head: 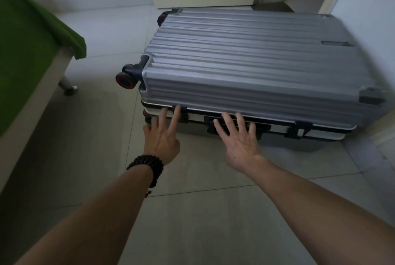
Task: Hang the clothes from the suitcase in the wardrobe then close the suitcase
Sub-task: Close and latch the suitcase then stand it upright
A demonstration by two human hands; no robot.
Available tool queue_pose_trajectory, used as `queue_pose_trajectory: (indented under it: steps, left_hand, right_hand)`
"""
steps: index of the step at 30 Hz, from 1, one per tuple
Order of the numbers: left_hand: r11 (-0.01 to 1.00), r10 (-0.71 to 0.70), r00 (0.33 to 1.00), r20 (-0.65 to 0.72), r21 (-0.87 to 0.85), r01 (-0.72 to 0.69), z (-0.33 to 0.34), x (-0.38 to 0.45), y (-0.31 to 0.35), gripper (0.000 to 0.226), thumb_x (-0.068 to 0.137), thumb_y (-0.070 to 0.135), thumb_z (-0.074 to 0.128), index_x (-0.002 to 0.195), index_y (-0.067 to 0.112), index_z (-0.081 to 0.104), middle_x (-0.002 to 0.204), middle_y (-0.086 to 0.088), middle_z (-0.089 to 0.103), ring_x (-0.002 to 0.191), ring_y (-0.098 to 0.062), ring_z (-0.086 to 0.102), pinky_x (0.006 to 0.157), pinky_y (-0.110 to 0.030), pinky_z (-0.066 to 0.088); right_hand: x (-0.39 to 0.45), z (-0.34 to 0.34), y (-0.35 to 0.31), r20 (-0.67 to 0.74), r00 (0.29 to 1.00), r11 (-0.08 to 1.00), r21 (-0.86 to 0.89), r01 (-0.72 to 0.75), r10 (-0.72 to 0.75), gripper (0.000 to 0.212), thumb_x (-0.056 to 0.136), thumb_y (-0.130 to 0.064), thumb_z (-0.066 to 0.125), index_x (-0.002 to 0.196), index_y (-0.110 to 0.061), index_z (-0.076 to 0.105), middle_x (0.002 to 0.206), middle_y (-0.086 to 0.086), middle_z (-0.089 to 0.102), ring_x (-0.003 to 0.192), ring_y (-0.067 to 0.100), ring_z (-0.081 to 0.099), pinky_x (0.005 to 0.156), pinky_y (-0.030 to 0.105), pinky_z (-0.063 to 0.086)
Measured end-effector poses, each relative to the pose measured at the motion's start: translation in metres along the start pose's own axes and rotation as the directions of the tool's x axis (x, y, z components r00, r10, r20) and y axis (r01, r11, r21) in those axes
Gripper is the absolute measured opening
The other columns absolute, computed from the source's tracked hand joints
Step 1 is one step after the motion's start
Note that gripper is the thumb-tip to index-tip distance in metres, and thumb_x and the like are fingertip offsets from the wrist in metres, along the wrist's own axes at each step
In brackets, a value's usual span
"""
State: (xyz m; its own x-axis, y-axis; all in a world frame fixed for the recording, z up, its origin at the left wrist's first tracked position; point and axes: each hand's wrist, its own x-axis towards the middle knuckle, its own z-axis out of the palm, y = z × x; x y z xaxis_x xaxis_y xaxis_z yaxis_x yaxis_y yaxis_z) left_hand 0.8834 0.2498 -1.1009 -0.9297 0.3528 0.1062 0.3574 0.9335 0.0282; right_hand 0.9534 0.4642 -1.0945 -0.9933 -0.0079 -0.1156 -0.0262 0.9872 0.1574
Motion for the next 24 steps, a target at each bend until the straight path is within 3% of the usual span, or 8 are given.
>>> queue_pose_trajectory:
  steps: [4,8,10,13,20,22,24]
  left_hand:
    - [0.999,0.0,0.99,-0.138,-0.043,-0.006,-0.025,0.015,0.001,0.097,0.075,0.018,0.059,0.153,0.029,0.003,0.154,-0.019,0.015,0.132,-0.041,0.027,0.097,-0.055,0.036]
    - [0.992,0.122,0.95,-0.288,0.0,-0.127,-0.055,0.04,0.009,0.094,0.072,0.021,0.06,0.153,0.025,0.012,0.154,-0.017,0.019,0.136,-0.037,0.024,0.102,-0.054,0.032]
    - [0.991,0.13,0.953,-0.274,-0.001,-0.136,-0.062,0.051,0.015,0.096,0.071,0.02,0.061,0.152,0.025,0.011,0.157,-0.013,0.013,0.142,-0.035,0.017,0.105,-0.056,0.03]
    - [0.993,0.111,0.97,-0.218,-0.014,-0.117,-0.061,0.059,0.019,0.101,0.069,0.019,0.065,0.152,0.026,0.007,0.159,-0.007,0.009,0.147,-0.033,0.004,0.105,-0.061,0.029]
    - [0.989,0.082,0.983,-0.165,-0.109,-0.101,-0.06,0.049,0.027,0.104,0.07,0.019,0.064,0.153,0.025,0.003,0.162,-0.007,-0.001,0.149,-0.031,-0.008,0.099,-0.055,0.039]
    - [0.989,0.087,0.983,-0.16,-0.101,-0.104,-0.051,0.038,0.022,0.106,0.068,0.018,0.063,0.154,0.025,0.0,0.161,-0.008,-0.006,0.149,-0.032,-0.007,0.103,-0.057,0.034]
    - [0.996,0.054,0.997,-0.056,-0.064,-0.058,-0.033,0.019,0.01,0.11,0.068,0.019,0.064,0.153,0.027,-0.006,0.16,-0.009,-0.009,0.146,-0.035,0.002,0.103,-0.058,0.033]
  right_hand:
    - [-0.001,-0.01,-0.008,-0.024,1.0,0.999,0.036,0.003,-0.002,0.093,0.079,-0.021,0.062,0.152,-0.021,0.005,0.158,0.011,-0.007,0.144,0.039,-0.001,0.113,0.057,0.013]
    - [0.016,-0.052,-0.008,-0.32,0.945,0.986,0.121,0.112,-0.068,0.084,0.075,-0.016,0.065,0.149,-0.016,0.024,0.156,0.013,0.015,0.143,0.033,0.015,0.111,0.059,0.018]
    - [0.028,-0.071,-0.004,-0.419,0.908,0.985,0.142,0.1,-0.031,0.089,0.074,-0.019,0.065,0.15,-0.013,0.021,0.158,0.012,0.012,0.144,0.032,0.012,0.111,0.061,0.018]
    - [0.038,-0.083,0.005,-0.336,0.939,0.987,0.159,-0.013,0.067,0.1,0.075,-0.031,0.063,0.153,-0.016,0.001,0.161,0.009,-0.003,0.148,0.032,-0.004,0.116,0.061,0.003]
    - [0.034,-0.083,0.0,-0.249,0.964,0.988,0.146,-0.059,0.094,0.106,0.074,-0.037,0.061,0.152,-0.02,-0.01,0.16,0.009,-0.01,0.147,0.034,-0.014,0.114,0.063,-0.008]
    - [0.036,-0.084,0.001,-0.258,0.962,0.989,0.136,-0.058,0.092,0.106,0.075,-0.038,0.06,0.152,-0.02,-0.01,0.16,0.009,-0.01,0.147,0.035,-0.013,0.114,0.063,-0.007]
    - [0.037,-0.082,0.003,-0.277,0.957,0.992,0.119,-0.052,0.083,0.105,0.075,-0.037,0.06,0.152,-0.019,-0.009,0.16,0.01,-0.009,0.147,0.035,-0.011,0.114,0.064,-0.006]
